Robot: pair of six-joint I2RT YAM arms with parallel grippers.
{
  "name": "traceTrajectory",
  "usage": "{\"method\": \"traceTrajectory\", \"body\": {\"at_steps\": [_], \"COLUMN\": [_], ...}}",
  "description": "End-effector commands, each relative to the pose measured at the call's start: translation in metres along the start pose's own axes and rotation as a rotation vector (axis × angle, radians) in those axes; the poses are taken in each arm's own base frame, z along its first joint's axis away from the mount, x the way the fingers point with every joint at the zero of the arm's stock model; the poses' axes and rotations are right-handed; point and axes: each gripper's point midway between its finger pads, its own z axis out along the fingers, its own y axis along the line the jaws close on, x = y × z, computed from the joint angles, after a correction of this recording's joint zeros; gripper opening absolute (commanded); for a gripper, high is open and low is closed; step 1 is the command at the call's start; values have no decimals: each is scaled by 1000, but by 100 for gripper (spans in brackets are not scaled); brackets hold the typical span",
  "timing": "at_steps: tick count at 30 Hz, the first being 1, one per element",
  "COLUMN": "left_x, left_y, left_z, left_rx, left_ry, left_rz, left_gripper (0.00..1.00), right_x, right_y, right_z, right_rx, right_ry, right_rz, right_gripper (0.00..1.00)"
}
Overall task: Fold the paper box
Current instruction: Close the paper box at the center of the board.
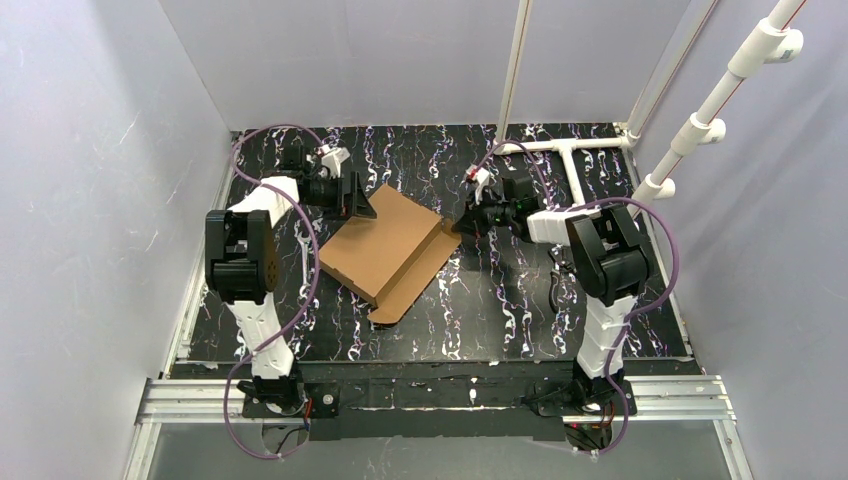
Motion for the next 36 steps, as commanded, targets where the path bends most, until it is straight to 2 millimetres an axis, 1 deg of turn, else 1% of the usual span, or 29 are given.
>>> {"method": "traceTrajectory", "body": {"at_steps": [1,3,4,6,7,9,11,12,13,15,17,18,19,21,22,23,24,26,27,28,29,30,31,32,33,35,36], "left_x": [-12,-16,-19,-33,-41,-61,-76,-78,-76,-60,-33,-17,8,41,67,84,100,126,137,145,151,157,162,164,165,166,160], "left_y": [-30,-32,-33,-29,-28,-30,-43,-45,-51,-59,-61,-63,-63,-60,-52,-49,-45,-33,-24,-17,-10,-3,4,9,14,24,28], "left_z": [3,7,8,4,-2,-19,-44,-56,-68,-90,-109,-119,-130,-147,-149,-153,-156,-163,-168,-171,-172,-173,-173,-171,-167,-157,-151], "left_rx": [67,44,30,-55,-95,-186,-232,-275,-295,-330,-369,-378,-401,-471,-514,-547,-577,-661,-725,-775,-815,-861,-903,-927,-942,-959,-947], "left_ry": [-6,-4,-8,-44,-78,-183,-282,-315,-340,-372,-405,-418,-420,-440,-424,-431,-437,-439,-439,-434,-421,-404,-382,-357,-329,-279,-277], "left_rz": [108,127,135,147,150,144,157,144,126,66,-31,-78,-132,-229,-289,-335,-377,-447,-484,-520,-543,-567,-602,-618,-628,-652,-645], "left_gripper": [92,91,91,91,92,92,93,93,94,95,96,97,97,96,94,90,83,71,61,56,49,41,35,31,27,24,24], "right_x": [-18,-11,-3,5,8,11,12,11,11,11,11,10,6,2,0,-6,-12,-27,-35,-40,-45,-45,-44,-42,-39,-33,-31], "right_y": [18,19,22,38,49,74,92,96,100,100,98,96,92,90,89,87,81,62,53,44,38,34,31,29,27,26,27], "right_z": [-9,-12,-14,-14,-13,-12,-12,-14,-17,-26,-42,-51,-63,-79,-84,-85,-83,-73,-67,-59,-49,-38,-27,-15,-5,15,22], "right_rx": [-27,37,64,65,51,-10,-50,-66,-75,-81,-77,-77,-73,-86,-87,-75,-42,51,94,129,158,175,191,200,218,229,233], "right_ry": [-56,-50,-40,-22,-11,19,63,81,103,153,197,217,226,262,274,270,253,205,187,174,167,175,187,202,214,224,226], "right_rz": [-43,33,76,131,135,127,114,103,101,45,1,-27,-57,-161,-188,-204,-213,-195,-195,-196,-195,-186,-174,-159,-141,-119,-119], "right_gripper": [1,1,1,2,5,9,19,22,27,34,43,46,49,52,52,52,52,46,40,32,25,18,12,8,6,3,2]}}
